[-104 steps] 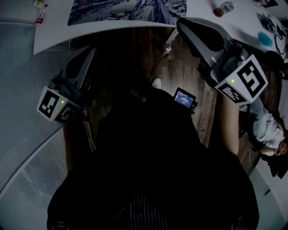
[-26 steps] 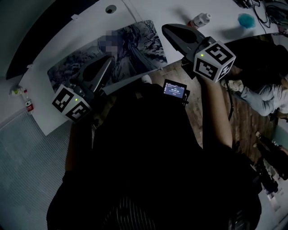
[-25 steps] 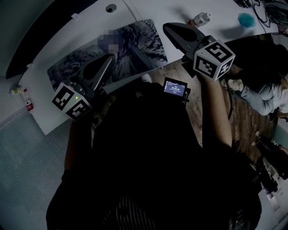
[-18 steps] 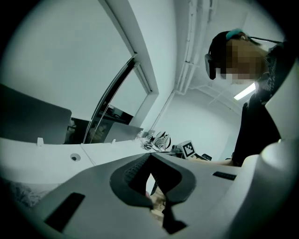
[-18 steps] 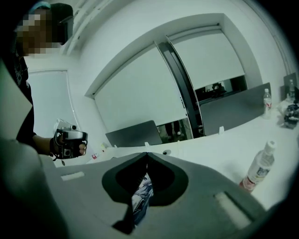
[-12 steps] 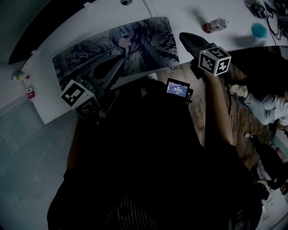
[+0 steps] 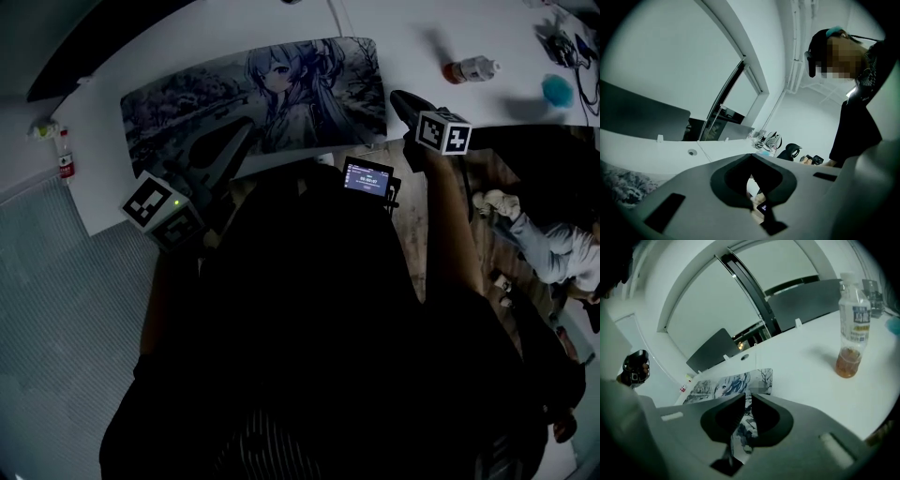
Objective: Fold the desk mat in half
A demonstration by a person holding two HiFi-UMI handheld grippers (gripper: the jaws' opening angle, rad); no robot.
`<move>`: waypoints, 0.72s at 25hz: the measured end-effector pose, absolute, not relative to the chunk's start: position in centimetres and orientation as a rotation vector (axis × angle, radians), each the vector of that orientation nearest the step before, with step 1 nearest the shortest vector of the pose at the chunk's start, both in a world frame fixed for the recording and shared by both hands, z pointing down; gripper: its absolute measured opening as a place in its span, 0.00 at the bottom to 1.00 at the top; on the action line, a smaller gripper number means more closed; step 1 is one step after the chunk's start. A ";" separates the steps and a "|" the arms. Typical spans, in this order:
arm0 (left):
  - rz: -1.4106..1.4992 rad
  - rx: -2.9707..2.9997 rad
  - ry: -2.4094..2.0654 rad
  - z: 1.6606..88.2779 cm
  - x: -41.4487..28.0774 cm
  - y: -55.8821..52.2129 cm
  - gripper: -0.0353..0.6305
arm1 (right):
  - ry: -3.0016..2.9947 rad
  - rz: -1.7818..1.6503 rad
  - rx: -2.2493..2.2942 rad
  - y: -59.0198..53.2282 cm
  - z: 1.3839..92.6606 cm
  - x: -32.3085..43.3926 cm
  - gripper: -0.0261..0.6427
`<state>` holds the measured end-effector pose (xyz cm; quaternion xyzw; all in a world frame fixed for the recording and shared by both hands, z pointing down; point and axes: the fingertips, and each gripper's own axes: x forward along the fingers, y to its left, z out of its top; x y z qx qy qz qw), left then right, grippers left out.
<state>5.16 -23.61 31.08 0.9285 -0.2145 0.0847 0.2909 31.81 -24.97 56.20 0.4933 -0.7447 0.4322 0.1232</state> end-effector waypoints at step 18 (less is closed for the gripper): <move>0.188 2.405 -0.753 32.0 2.3 -21.3 0.06 | -1.957 1.368 1.217 -23.1 65.7 31.2 0.36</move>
